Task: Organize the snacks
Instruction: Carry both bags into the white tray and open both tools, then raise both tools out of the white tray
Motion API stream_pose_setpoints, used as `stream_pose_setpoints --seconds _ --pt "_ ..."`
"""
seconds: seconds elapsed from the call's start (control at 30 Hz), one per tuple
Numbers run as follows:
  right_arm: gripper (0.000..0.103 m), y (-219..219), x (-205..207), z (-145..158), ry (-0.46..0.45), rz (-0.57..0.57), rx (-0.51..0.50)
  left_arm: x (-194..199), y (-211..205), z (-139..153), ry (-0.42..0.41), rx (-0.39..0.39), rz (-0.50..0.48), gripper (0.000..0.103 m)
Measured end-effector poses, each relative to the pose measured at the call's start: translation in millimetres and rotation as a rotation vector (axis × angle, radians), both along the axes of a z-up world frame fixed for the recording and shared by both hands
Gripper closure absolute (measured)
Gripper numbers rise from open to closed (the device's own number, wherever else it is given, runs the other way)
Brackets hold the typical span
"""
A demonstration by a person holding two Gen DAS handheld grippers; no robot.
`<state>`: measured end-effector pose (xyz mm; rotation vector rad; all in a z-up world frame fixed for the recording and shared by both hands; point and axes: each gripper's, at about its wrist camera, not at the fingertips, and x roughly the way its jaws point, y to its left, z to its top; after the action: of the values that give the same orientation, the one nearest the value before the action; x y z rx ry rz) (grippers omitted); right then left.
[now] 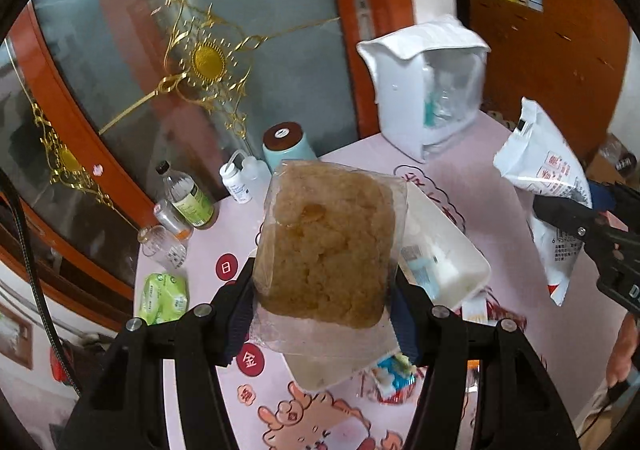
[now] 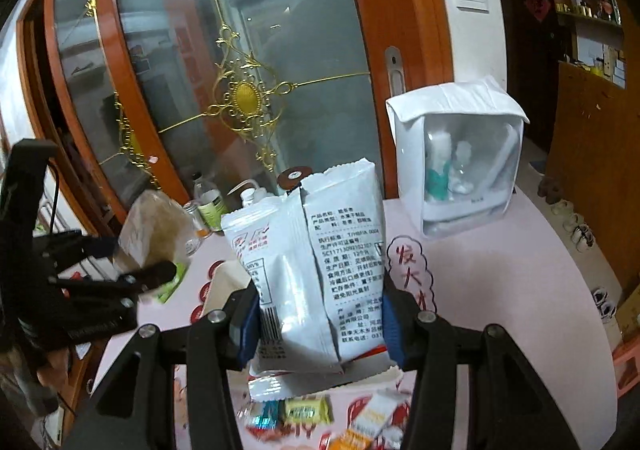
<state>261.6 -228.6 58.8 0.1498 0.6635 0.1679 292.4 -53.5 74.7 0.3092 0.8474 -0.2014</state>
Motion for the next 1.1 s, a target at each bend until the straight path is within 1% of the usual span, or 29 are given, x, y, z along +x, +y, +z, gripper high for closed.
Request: stream_pose_setpoints --seconds 0.1,0.17,0.27,0.37,0.4,0.5,0.57,0.63,0.67,0.7,0.73,0.87,0.93,1.1 --pt "0.052 5 30 -11 0.027 -0.039 0.006 32 4 -17 0.024 0.004 0.038 0.045" --pt "0.052 6 44 -23 0.045 -0.06 0.011 52 7 -35 0.052 -0.001 0.066 0.045" --pt "0.052 11 72 -48 0.094 -0.093 -0.035 78 13 -63 0.117 -0.016 0.105 0.045" --pt "0.052 18 96 -76 0.147 -0.1 -0.084 98 16 -93 0.166 0.003 0.132 0.044" --pt "0.05 22 105 -90 0.17 -0.101 -0.107 104 17 -104 0.18 0.014 0.14 0.044" --pt "0.048 33 119 -113 0.22 -0.1 -0.145 121 19 -130 0.218 0.034 0.164 0.044" --pt "0.046 37 127 -127 0.258 -0.097 -0.151 128 22 -142 0.238 0.028 0.175 0.043" --pt "0.039 39 126 -134 0.256 -0.092 -0.132 137 26 -154 0.275 0.009 0.185 0.031" --pt "0.026 40 123 -135 0.235 -0.087 -0.119 140 28 -158 0.293 -0.01 0.188 0.017" --pt "0.008 40 119 -134 0.207 -0.083 -0.105 141 32 -163 0.315 -0.038 0.19 0.008" --pt "0.001 41 115 -133 0.196 -0.082 -0.099 140 33 -165 0.324 -0.05 0.19 0.007" --pt "0.0 42 104 -131 0.189 -0.09 -0.078 133 36 -169 0.327 -0.052 0.191 0.001" --pt "0.0 41 94 -128 0.186 -0.086 -0.056 126 37 -168 0.324 -0.056 0.19 0.001" --pt "0.0 38 61 -116 0.165 -0.083 -0.021 100 42 -155 0.307 -0.099 0.185 0.001"
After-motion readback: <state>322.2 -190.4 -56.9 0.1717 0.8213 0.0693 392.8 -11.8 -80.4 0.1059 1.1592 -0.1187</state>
